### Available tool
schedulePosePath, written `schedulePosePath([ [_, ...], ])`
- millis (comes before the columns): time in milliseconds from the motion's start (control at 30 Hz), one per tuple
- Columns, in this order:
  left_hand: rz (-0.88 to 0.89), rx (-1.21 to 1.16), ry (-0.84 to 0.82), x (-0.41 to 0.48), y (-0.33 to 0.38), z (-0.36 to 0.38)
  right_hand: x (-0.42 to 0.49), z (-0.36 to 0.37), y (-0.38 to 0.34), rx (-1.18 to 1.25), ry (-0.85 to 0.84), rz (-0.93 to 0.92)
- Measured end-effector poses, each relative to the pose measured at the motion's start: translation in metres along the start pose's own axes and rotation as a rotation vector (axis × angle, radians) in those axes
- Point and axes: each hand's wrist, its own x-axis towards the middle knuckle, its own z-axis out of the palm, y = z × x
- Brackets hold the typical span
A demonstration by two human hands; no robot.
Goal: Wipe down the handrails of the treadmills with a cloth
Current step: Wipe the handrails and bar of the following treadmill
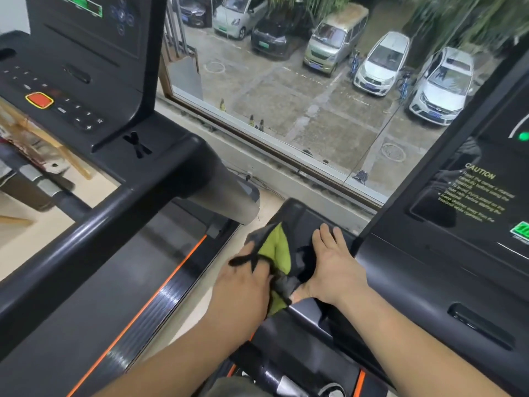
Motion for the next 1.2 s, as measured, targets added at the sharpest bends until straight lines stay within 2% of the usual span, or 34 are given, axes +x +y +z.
schedulePosePath([
  [67,0.025,0.071,-0.027,-0.001,-0.002,0.004,0.001,-0.001,-0.002,-0.002,-0.003,0.018],
  [167,-0.141,0.042,-0.050,0.045,0.001,0.014,0.002,0.000,0.000,0.020,-0.006,0.025],
  [300,-0.210,-0.066,-0.277,0.135,0.018,0.029,-0.002,-0.003,-0.002,0.017,-0.002,0.034],
  [367,-0.199,-0.044,-0.327,0.150,0.023,0.037,-0.003,-0.004,-0.003,0.015,0.000,0.030],
  [467,-0.171,-0.138,-0.232,0.121,0.014,0.034,-0.003,-0.014,0.005,0.013,-0.059,-0.008],
  [567,0.036,-0.049,0.067,0.067,0.005,0.015,-0.013,-0.029,0.026,0.059,-0.102,-0.051],
  [633,0.191,0.036,0.183,0.041,0.003,0.002,-0.026,-0.032,0.038,-0.102,-0.054,-0.084],
  [700,0.251,0.108,0.121,0.036,0.001,0.005,-0.040,-0.027,0.046,-0.215,-0.001,-0.083],
  [833,0.140,0.143,-0.175,0.080,0.006,0.035,-0.044,-0.017,0.053,-0.102,0.062,-0.065],
  [967,0.134,0.089,-0.286,0.147,0.036,0.058,-0.043,-0.015,0.057,-0.057,0.081,-0.050],
  [1067,0.129,0.069,-0.247,0.158,0.059,0.066,-0.040,-0.012,0.061,-0.022,0.088,-0.052],
  [1200,0.242,0.039,-0.082,0.112,0.065,0.061,-0.038,-0.008,0.067,0.014,0.084,-0.044],
])
